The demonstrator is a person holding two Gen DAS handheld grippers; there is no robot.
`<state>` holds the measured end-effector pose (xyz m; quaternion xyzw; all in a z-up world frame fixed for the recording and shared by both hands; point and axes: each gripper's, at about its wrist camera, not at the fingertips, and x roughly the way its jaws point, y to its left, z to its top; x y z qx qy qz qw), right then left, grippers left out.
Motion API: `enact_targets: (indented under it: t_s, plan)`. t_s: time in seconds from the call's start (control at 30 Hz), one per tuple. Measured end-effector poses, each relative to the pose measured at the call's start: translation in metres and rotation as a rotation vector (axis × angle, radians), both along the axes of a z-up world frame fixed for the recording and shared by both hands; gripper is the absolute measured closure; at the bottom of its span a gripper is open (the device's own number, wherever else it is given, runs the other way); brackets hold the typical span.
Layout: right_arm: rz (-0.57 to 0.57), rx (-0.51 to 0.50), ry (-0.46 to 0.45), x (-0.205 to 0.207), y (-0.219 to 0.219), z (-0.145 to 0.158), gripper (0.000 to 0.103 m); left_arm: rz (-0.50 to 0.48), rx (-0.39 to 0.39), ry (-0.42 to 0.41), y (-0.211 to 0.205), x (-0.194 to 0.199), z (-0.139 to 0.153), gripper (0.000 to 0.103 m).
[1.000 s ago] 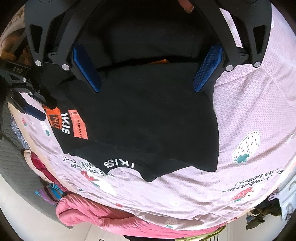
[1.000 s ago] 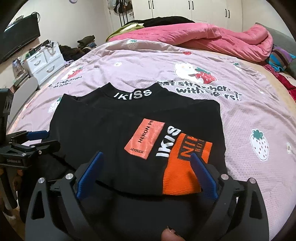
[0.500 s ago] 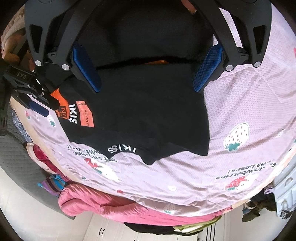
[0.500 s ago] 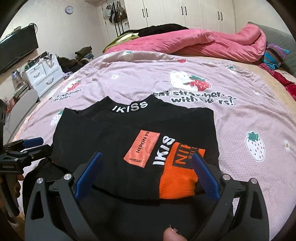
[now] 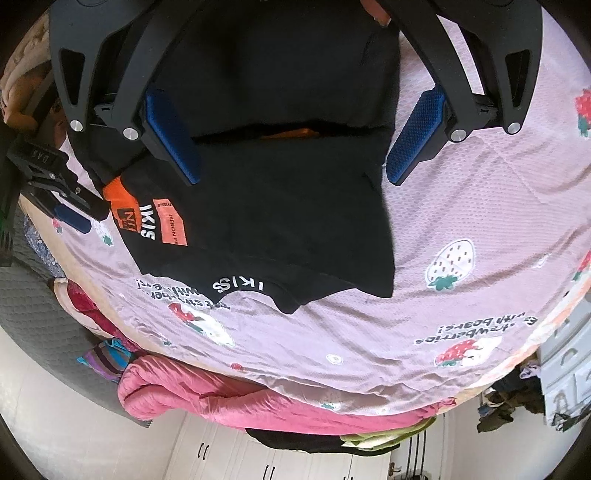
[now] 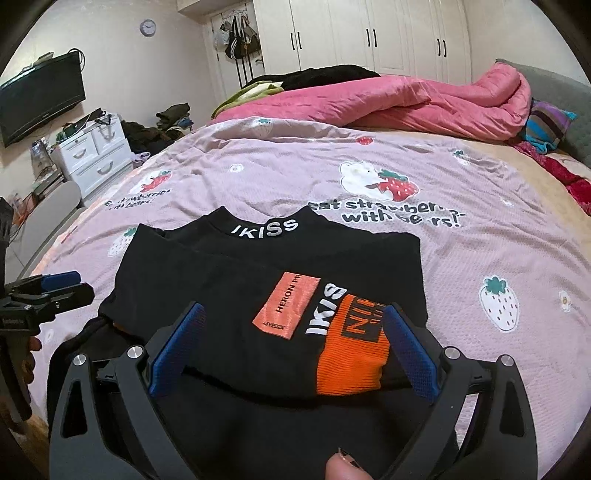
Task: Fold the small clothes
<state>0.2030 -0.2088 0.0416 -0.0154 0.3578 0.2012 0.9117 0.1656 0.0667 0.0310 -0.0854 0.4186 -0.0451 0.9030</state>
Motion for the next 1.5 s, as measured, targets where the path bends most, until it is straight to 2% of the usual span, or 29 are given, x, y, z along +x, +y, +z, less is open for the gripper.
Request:
enact_targets:
  t_s: [0.43, 0.7, 1.1, 1.3, 1.5]
  plan:
    - [-0.007, -0.012, -0.013, -0.008, -0.01, 0.003, 0.007, 0.002, 0.047, -0.02, 0.013, -0.025, 0.001, 0.009]
    - [-0.011, -0.019, -0.015, -0.018, -0.018, 0.002, 0.007, 0.004, 0.097, 0.014, 0.02, -0.039, -0.015, 0.009]
    - [-0.038, -0.027, 0.034, -0.032, -0.034, -0.014, 0.007, 0.037, 0.117, 0.053, 0.04, -0.065, -0.035, 0.009]
    - [-0.045, -0.016, 0.053, -0.04, -0.039, -0.02, 0.007, 0.043, 0.096, 0.07, 0.041, -0.082, -0.044, 0.009]
    - [-0.063, -0.028, 0.096, -0.045, -0.048, -0.03, 0.007, 0.039, 0.033, 0.079, 0.039, -0.1, -0.051, 0.009]
